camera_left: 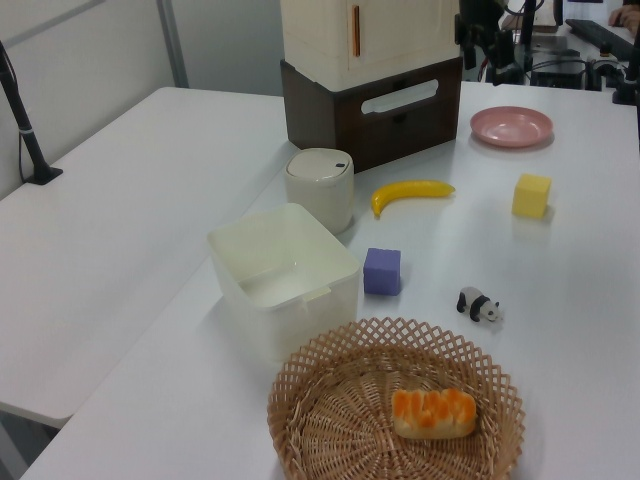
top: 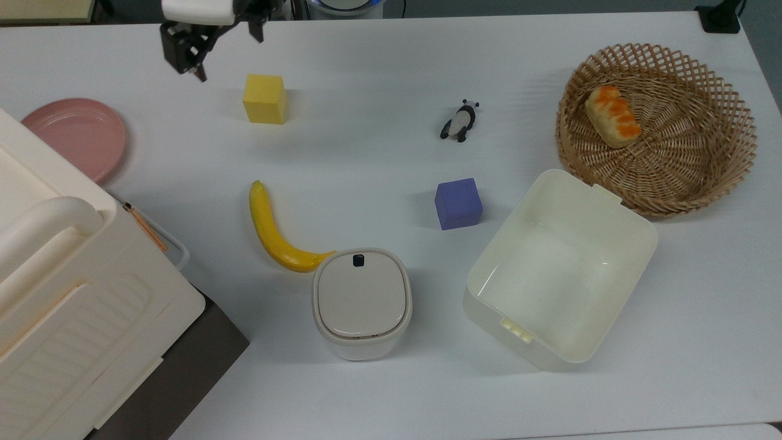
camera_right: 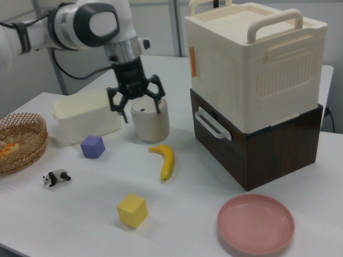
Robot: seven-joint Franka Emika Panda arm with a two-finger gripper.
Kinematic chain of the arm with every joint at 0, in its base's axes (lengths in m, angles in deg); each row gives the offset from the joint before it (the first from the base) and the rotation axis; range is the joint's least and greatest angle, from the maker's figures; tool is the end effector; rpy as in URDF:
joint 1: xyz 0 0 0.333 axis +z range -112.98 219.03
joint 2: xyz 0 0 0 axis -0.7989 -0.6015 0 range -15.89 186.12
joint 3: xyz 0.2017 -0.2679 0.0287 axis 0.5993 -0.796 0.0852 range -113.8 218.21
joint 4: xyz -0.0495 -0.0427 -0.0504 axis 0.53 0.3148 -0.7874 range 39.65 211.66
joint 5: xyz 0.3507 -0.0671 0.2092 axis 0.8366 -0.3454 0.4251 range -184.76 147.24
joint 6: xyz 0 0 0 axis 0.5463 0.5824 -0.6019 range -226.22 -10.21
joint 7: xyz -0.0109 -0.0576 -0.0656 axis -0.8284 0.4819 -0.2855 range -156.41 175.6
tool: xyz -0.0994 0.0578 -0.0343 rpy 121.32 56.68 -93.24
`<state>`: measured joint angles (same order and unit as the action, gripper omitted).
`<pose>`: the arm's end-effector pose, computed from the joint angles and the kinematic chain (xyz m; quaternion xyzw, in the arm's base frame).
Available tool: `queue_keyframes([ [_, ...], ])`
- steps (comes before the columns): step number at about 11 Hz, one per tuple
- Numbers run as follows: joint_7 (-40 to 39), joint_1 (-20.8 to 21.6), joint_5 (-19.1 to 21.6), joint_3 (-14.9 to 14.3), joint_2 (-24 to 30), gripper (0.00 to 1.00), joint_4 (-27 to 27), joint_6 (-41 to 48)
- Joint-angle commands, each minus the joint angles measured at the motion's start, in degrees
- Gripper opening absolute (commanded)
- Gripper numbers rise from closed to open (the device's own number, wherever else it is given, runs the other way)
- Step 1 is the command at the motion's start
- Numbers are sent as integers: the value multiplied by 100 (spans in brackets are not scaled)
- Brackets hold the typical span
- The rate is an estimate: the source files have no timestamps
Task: Open the drawer
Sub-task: 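Move the gripper toward the white handle of the brown drawer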
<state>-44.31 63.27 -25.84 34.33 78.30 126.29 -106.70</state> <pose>0.6113 -0.0858 0.5684 0.9136 0.3985 -0.0530 0.0610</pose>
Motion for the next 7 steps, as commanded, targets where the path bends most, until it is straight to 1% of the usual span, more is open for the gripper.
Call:
queue_keyframes([
  [1, -348, -101, -74, -242, -3, 100, 708, -1590],
  [2, -427, -119, -74, -330, -135, 100, 866, -2178],
  [3, -428, -128, -74, -366, -249, 99, 937, -2567],
  [4, -376, -128, -57, -401, -459, 95, 964, -3067],
  [5, -314, -128, -39, -410, -600, 93, 956, -3342],
  [6, -96, -128, -21, -427, -767, 90, 956, -3753],
  [7, 106, -128, -21, -454, -873, 90, 956, -4071],
])
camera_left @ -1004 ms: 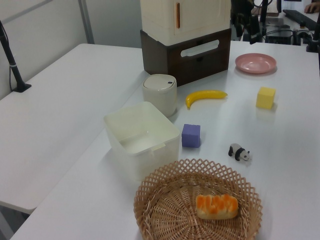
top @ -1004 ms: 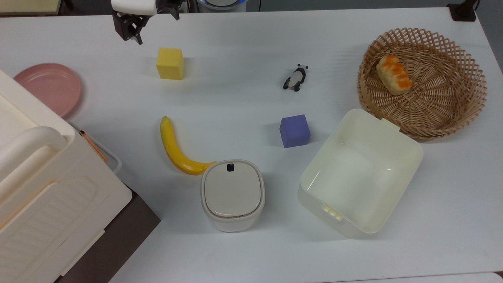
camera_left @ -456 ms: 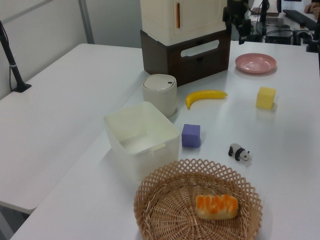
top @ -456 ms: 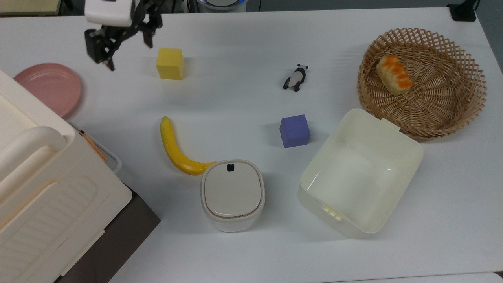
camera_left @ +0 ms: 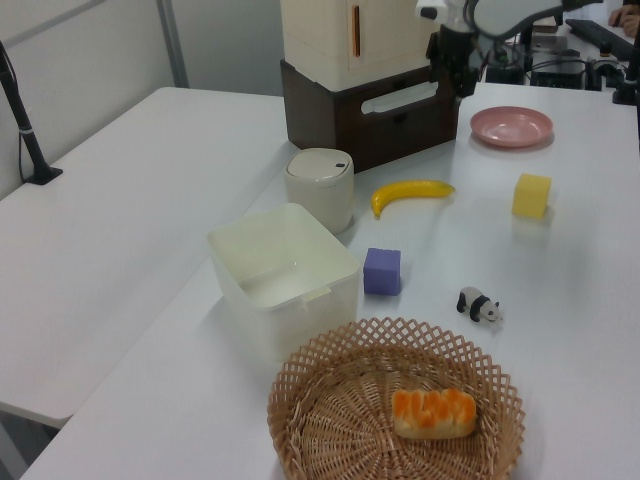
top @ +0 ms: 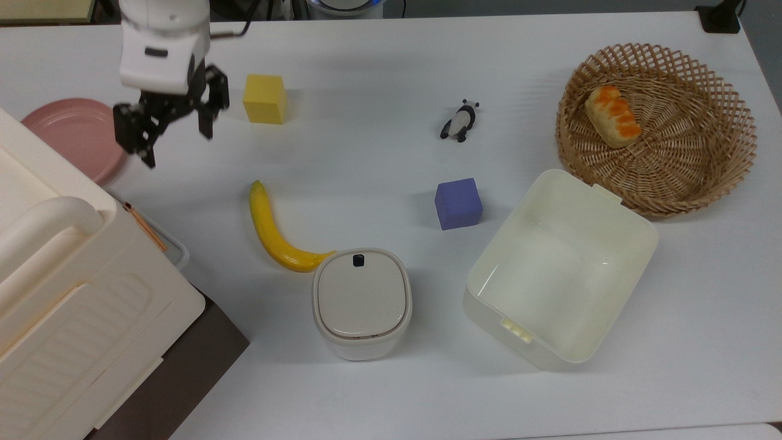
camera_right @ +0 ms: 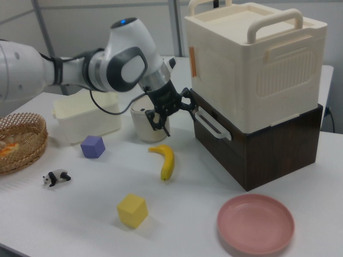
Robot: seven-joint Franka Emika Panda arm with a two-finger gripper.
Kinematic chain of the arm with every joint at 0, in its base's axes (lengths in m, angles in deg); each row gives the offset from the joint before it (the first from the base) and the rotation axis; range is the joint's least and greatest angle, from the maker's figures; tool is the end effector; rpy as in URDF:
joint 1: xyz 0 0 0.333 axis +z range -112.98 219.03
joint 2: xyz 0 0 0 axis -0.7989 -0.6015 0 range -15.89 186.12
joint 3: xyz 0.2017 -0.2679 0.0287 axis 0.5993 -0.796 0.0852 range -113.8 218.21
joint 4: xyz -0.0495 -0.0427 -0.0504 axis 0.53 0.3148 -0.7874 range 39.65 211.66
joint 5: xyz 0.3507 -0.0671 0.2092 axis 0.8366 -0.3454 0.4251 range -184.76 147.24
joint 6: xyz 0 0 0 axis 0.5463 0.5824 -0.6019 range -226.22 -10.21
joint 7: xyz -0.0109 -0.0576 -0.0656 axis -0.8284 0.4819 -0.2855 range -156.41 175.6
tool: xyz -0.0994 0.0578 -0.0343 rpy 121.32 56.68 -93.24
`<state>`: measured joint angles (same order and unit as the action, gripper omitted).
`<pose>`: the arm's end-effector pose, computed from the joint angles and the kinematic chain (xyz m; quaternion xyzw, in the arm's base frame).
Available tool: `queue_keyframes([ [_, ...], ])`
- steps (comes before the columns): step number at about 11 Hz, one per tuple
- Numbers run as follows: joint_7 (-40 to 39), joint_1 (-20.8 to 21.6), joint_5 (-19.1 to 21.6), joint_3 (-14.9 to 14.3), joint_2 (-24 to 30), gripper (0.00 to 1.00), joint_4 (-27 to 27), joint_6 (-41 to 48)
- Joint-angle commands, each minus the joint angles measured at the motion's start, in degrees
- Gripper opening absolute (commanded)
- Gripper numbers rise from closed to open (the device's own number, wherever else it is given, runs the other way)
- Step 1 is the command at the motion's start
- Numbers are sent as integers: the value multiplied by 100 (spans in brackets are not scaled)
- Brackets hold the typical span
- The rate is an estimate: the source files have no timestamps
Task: Open the drawer
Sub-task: 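Move the gripper toward the white handle of the brown drawer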
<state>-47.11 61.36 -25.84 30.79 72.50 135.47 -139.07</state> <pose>0.6603 -0.1406 0.4829 0.8995 0.4033 0.0622 0.1561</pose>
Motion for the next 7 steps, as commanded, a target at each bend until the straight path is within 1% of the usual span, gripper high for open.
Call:
queue_keyframes([
  [1, 501, 63, -21, -143, -416, 90, 29, -1168],
  [3, 529, 72, -21, -204, -653, 87, -6, -1705],
  [4, 529, 72, -21, -222, -733, 87, -14, -1855],
  [5, 529, 72, -21, -222, -759, 85, -15, -1944],
  [6, 529, 80, -21, -222, -795, 81, -23, -2006],
  [7, 537, 89, -21, -222, -847, 73, -23, -2076],
])
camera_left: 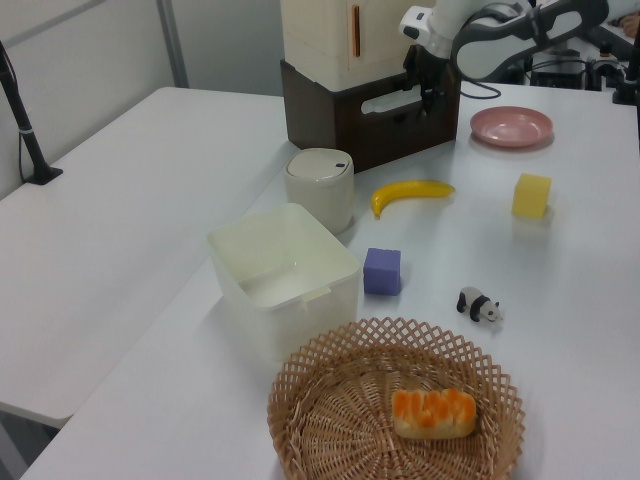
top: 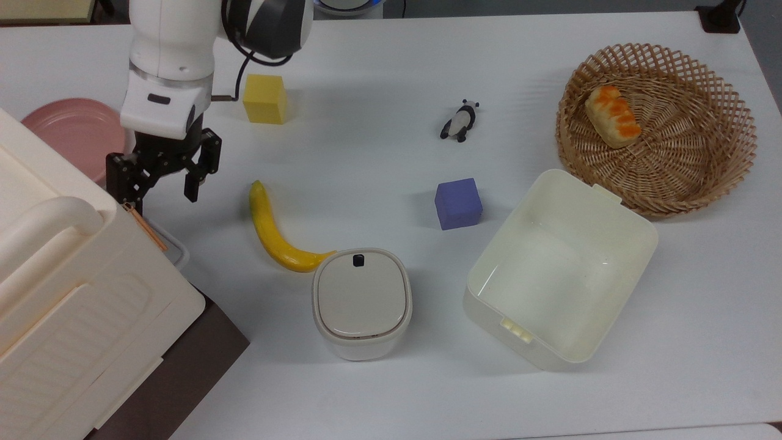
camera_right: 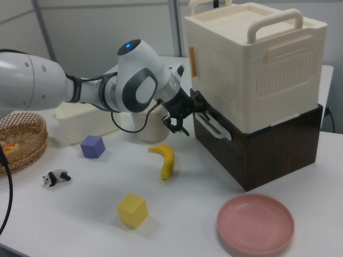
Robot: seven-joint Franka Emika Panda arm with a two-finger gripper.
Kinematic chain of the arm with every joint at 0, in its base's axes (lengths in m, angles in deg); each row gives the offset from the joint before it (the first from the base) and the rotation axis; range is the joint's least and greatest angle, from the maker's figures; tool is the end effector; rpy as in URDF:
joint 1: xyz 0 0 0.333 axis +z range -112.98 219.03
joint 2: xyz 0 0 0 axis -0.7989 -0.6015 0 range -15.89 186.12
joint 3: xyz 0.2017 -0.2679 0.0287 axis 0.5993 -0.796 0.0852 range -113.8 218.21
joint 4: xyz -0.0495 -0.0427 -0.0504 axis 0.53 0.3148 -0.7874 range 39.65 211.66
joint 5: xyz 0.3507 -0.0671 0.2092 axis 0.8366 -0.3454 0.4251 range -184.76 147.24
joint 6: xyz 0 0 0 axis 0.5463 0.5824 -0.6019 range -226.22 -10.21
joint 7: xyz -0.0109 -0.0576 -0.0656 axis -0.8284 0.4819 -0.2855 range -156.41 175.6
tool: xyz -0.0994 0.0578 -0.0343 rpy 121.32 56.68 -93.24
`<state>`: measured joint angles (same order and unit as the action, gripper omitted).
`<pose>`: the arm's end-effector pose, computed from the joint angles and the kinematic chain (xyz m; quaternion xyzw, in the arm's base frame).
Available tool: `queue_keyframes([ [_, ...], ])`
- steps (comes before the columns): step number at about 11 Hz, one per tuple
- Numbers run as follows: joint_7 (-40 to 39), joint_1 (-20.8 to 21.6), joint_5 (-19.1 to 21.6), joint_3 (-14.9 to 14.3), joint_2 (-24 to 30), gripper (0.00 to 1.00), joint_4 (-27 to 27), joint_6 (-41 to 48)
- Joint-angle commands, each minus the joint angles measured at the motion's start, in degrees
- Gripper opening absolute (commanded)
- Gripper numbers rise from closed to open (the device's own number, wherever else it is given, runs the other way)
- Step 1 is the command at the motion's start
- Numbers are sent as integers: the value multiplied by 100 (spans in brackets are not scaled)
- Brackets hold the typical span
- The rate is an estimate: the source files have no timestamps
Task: Open the drawer
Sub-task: 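Move the gripper toward the white handle of the brown drawer, then lower the gripper and close it on the white drawer handle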
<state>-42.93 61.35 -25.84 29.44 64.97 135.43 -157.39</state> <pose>0.7001 -0.1486 0.4383 0.8883 0.3785 0.1382 0.2205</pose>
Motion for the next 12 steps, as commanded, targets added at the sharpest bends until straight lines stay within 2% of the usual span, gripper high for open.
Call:
queue_keyframes([
  [1, 128, 99, -22, -88, -130, 66, -29, -341],
  [3, 146, 108, -39, -96, -262, 52, -55, -491],
  [4, 146, 99, -74, -96, -279, 38, -55, -526],
  [5, 146, 99, -74, -96, -279, 31, -64, -543],
  [9, 146, 125, -74, -149, -262, 26, -46, -605],
  [10, 155, 143, -66, -149, -227, 19, -20, -579],
  [12, 164, 169, -57, -149, -87, 14, 102, -535],
])
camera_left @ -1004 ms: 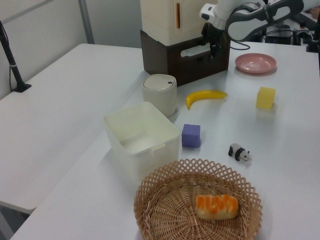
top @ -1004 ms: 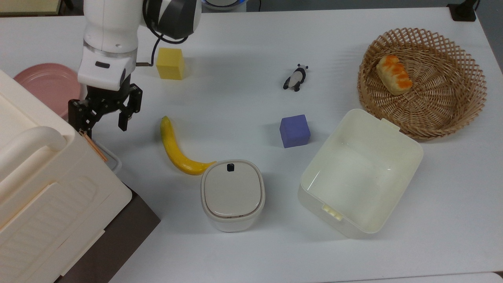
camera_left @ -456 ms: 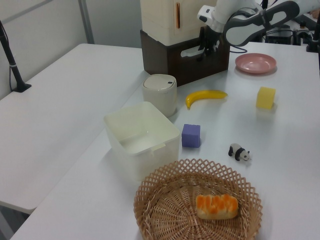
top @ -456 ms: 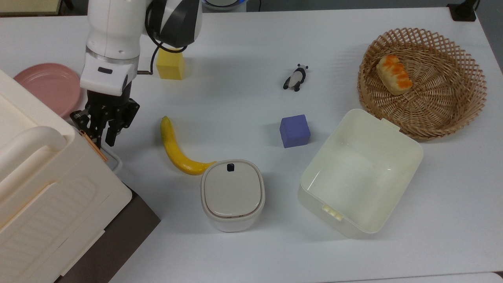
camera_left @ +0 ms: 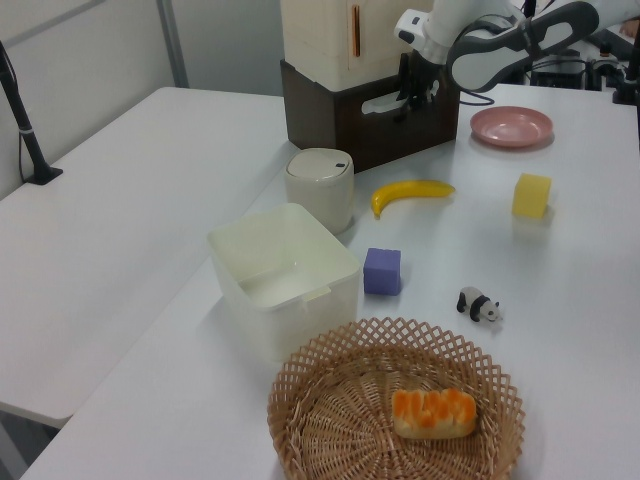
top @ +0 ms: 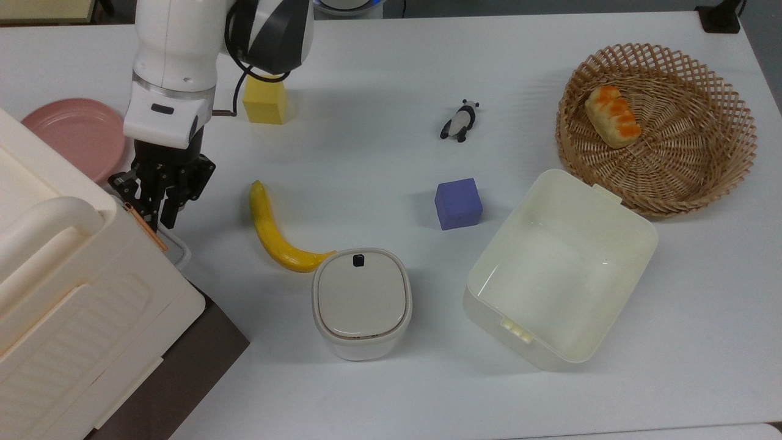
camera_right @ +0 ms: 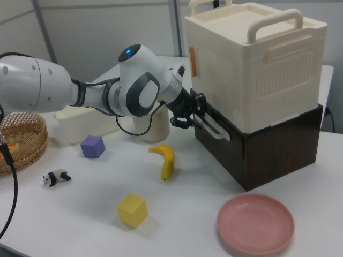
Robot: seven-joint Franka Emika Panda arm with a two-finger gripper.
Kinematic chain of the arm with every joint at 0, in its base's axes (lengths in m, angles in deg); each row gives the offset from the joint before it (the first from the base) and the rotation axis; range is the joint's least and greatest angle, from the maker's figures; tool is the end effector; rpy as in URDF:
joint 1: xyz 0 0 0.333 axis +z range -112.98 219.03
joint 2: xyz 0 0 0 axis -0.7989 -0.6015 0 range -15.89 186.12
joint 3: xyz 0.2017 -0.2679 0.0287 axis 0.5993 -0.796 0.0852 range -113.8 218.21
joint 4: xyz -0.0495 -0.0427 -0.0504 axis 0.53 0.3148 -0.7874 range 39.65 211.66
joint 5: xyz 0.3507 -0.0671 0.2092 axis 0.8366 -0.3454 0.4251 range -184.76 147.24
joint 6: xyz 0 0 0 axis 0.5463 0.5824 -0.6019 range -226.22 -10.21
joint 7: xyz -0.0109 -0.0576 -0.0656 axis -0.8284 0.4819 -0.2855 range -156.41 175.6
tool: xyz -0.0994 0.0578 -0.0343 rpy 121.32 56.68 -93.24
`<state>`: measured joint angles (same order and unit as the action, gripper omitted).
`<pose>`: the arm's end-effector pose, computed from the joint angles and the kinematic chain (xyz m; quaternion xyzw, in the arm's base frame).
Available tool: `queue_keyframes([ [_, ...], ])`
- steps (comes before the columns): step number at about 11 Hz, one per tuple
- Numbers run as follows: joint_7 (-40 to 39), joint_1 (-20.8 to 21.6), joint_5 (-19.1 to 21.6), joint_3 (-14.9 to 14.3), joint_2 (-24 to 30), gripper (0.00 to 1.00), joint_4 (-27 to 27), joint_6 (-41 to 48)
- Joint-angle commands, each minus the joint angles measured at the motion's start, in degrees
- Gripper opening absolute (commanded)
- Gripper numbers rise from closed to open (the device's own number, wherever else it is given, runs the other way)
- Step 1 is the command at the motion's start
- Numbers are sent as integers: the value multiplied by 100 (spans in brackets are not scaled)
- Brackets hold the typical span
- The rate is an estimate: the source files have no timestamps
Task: Open the drawer
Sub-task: 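Lower the gripper and close it on the white drawer handle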
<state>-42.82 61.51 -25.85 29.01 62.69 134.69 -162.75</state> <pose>0.7123 -0.1482 0.4311 0.8769 0.3816 0.1635 0.2425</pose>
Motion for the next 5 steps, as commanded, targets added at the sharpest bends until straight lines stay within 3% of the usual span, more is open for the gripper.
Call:
queue_keyframes([
  [1, 152, 197, -56, -106, 237, 12, 300, 54],
  [5, 143, 435, -64, -115, 773, 5, 959, 194],
])
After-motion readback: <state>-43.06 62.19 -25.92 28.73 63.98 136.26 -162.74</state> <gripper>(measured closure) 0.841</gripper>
